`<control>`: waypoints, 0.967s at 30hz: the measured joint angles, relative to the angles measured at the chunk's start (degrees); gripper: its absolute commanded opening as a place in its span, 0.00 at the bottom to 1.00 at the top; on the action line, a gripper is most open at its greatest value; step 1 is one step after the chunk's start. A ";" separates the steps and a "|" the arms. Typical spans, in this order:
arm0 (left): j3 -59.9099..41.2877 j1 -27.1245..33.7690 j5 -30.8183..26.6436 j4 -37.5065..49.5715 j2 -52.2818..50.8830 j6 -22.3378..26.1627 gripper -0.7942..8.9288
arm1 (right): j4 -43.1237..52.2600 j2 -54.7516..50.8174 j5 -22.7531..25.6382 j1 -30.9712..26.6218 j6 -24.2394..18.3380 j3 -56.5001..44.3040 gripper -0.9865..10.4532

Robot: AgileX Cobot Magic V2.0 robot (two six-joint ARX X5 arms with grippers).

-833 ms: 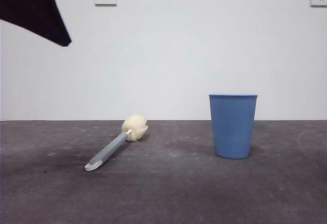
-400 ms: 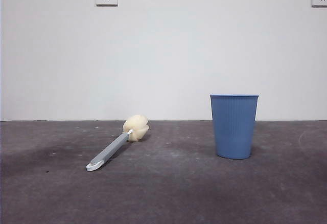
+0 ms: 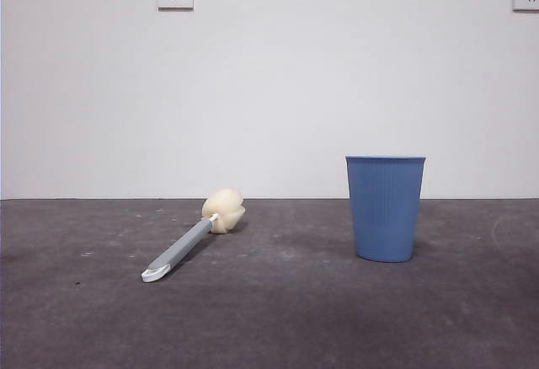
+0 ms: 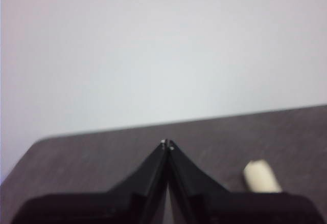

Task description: Pick up the cup brush,pick up the cup,insert the brush into the cup,clean the cup,put the cup brush back,put the cup back to the fixed position on the table

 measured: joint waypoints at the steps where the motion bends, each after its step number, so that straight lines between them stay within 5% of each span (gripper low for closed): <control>1: -2.89 0.50 -0.15 0.46 -2.12 0.09 0.08 | 0.00 0.00 0.00 0.00 0.00 0.00 0.09; 14: -22.67 1.51 -1.42 1.09 -17.55 -0.39 0.08 | 0.00 0.00 0.00 0.00 0.00 0.00 0.09; 29: -24.87 1.51 -1.36 -7.34 -20.06 -0.85 0.08 | 0.00 0.00 0.00 0.00 0.00 0.00 0.09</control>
